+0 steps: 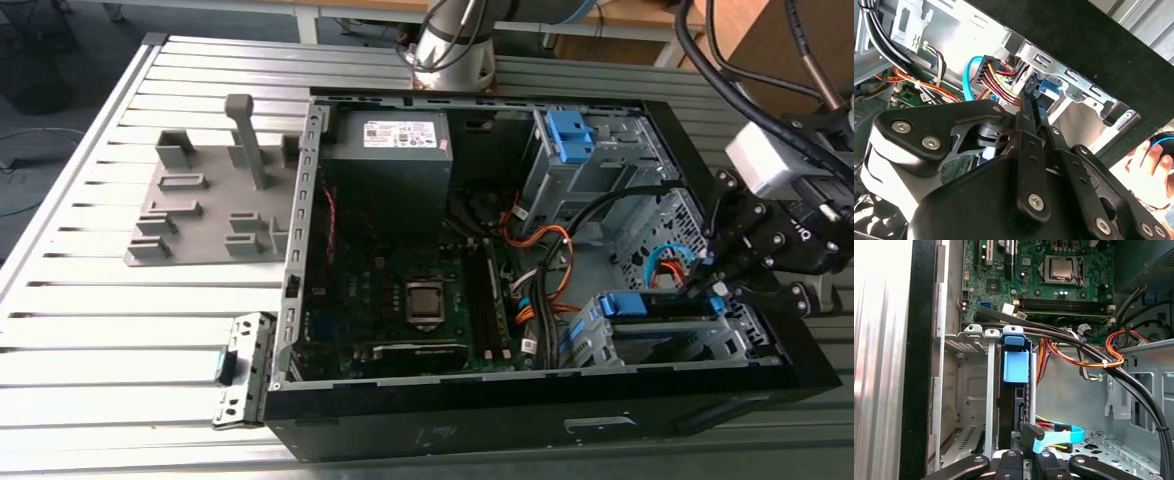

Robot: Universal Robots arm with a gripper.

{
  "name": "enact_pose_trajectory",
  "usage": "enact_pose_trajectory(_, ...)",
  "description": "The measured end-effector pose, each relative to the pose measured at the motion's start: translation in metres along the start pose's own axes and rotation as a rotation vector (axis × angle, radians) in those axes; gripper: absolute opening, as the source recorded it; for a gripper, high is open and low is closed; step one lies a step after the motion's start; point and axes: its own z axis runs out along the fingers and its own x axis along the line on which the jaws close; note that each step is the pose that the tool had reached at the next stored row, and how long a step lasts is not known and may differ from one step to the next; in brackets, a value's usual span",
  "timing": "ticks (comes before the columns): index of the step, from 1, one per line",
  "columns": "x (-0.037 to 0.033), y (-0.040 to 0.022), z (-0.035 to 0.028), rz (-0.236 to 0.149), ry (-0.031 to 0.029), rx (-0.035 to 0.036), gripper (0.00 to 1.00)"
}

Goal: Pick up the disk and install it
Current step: 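Insert the first disk wire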

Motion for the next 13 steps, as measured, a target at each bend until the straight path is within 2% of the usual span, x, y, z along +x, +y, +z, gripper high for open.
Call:
enact_pose_trajectory(7,0.0005,0.0011,0.0013,0.000,0.0000,0.0000,0.17)
enact_pose_trajectory(13,0.0010,0.0012,0.0051,0.000,0.0007,0.0000,0.17)
